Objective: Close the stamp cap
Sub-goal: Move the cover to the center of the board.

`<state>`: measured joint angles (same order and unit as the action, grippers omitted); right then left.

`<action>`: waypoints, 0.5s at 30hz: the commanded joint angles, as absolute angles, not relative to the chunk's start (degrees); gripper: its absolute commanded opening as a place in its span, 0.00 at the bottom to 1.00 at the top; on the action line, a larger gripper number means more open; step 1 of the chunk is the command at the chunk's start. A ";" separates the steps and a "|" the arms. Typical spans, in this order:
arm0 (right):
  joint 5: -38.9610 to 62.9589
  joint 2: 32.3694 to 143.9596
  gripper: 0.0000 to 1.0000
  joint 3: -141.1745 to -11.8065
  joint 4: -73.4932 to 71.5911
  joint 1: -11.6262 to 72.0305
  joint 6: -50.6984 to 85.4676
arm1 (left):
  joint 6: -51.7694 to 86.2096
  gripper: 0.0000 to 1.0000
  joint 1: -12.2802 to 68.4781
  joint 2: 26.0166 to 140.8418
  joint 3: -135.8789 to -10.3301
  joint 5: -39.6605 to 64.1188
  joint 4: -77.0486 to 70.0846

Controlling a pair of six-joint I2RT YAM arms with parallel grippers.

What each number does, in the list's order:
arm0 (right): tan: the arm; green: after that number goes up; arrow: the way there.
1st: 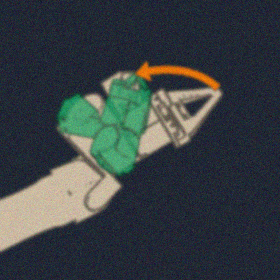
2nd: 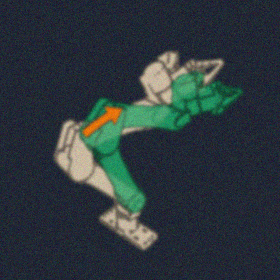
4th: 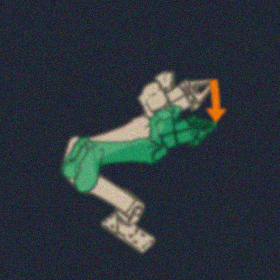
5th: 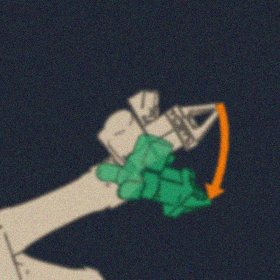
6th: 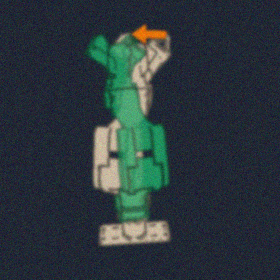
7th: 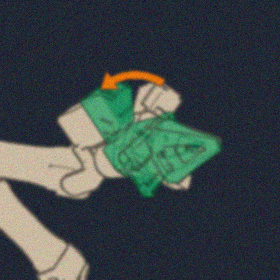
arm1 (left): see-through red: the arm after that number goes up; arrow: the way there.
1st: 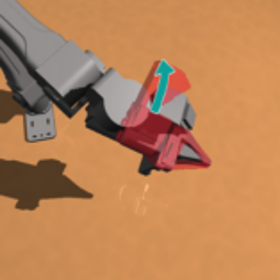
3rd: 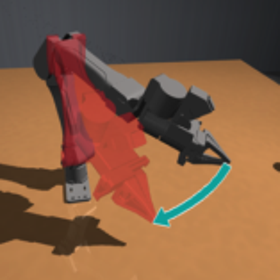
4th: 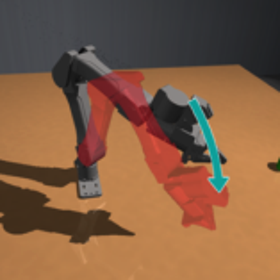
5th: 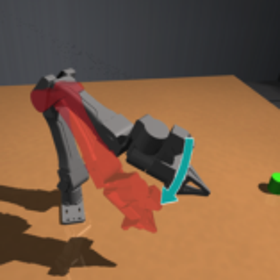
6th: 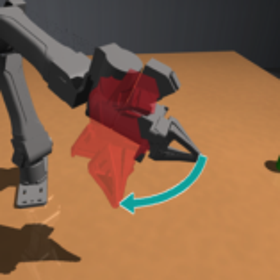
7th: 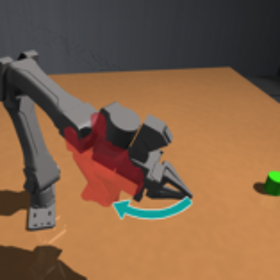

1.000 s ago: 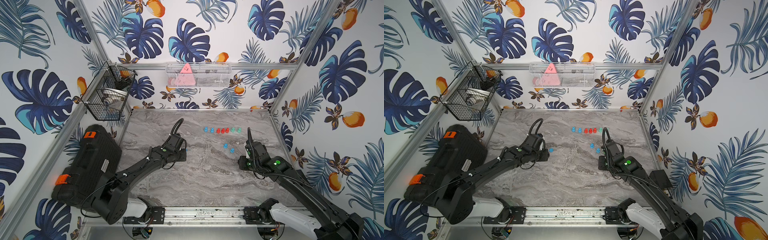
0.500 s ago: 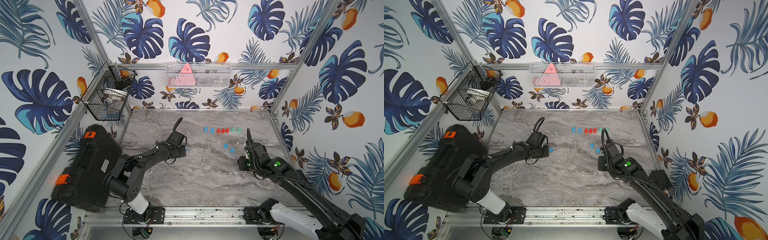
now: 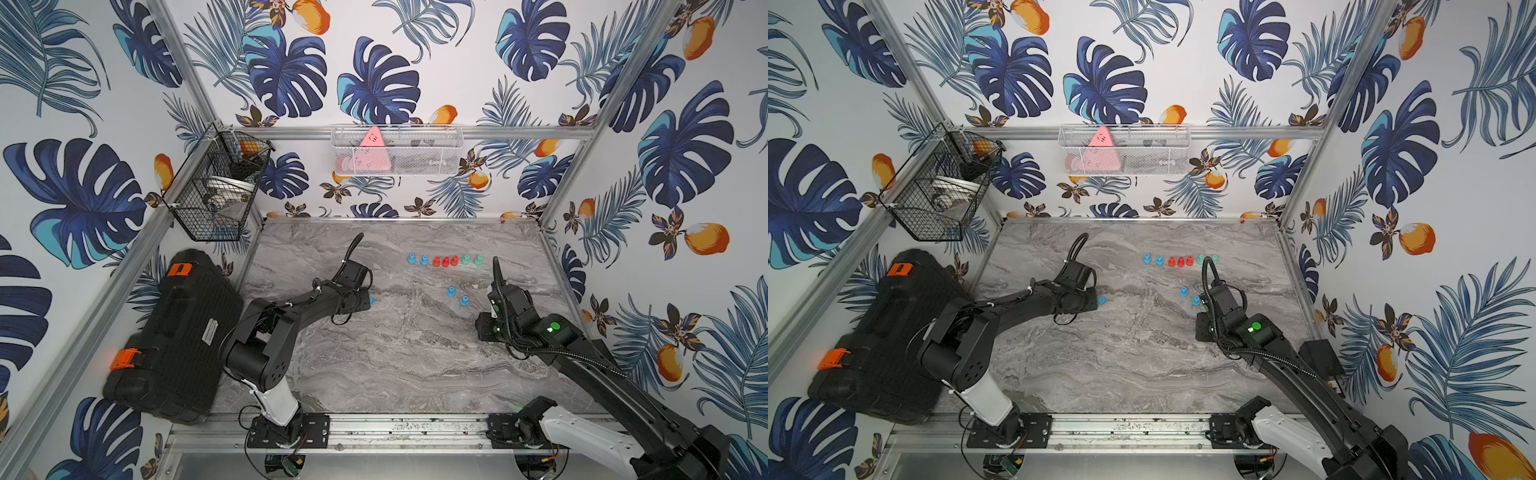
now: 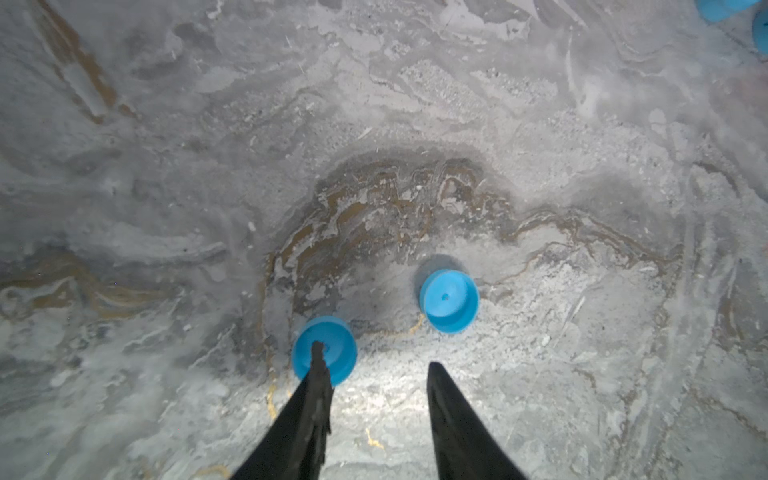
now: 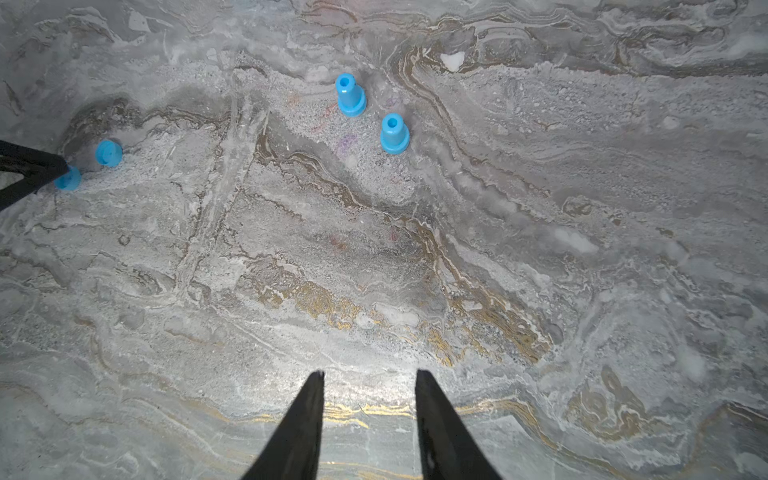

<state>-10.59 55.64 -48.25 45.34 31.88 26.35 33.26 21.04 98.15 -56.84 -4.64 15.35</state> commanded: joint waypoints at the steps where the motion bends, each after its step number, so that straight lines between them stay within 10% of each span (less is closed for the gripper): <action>1: -11.26 55.61 0.40 -48.43 44.95 31.99 26.81 | 33.65 0.43 20.85 98.82 -57.32 -5.80 14.37; 15: -11.34 55.63 0.40 -48.43 45.00 32.00 26.89 | 34.23 0.42 21.38 100.60 -55.95 -6.24 12.98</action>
<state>-10.61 55.61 -48.25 45.34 31.88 26.35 33.28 21.08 100.49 -56.27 -6.15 14.33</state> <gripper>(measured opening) 0.399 0.421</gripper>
